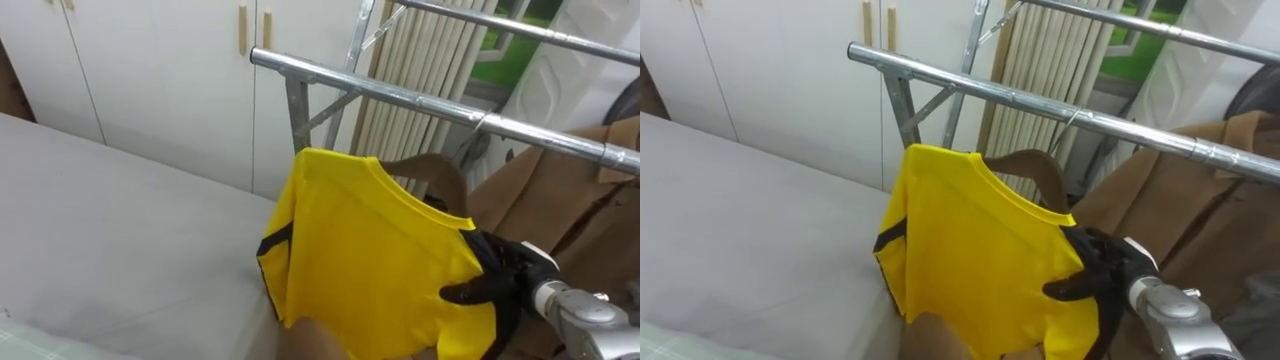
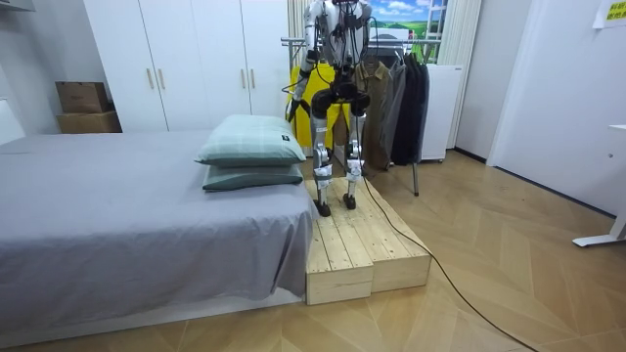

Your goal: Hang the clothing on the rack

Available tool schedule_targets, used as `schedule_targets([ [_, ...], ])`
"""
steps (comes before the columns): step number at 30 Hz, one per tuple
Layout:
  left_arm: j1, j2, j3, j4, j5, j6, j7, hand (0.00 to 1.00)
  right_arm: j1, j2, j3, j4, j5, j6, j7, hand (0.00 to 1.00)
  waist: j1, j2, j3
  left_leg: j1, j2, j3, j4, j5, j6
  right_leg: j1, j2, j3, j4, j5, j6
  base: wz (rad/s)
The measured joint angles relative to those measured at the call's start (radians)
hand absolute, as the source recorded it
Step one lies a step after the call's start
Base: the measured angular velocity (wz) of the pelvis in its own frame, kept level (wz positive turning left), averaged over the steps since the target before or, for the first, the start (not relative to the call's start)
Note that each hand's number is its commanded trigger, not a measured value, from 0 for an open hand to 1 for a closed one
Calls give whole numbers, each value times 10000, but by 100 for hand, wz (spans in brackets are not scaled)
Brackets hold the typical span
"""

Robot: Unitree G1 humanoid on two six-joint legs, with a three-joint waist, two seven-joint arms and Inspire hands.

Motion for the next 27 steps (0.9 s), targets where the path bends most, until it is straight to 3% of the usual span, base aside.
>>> schedule_targets([
  [9,2,-116,124,191,52,-28,235,0,-4,-10,-1088,-89,768,-21,-989,0,-101,9,6,47,-4,167,-37,0,0,0,0,91,-29,0,0,-3],
  [14,10,-149,209,223,65,-24,265,0,-111,-54,-1169,-108,1064,-53,-1438,0,-114,36,4,15,6,258,-92,0,0,-116,17,195,-18,1,-1,-6],
  [27,210,-200,588,99,125,-27,601,0,-128,-318,-1578,-1182,2626,-236,-1876,0,-444,332,-58,37,19,323,-88,0,0,-130,23,264,-1,1,-3,-1],
])
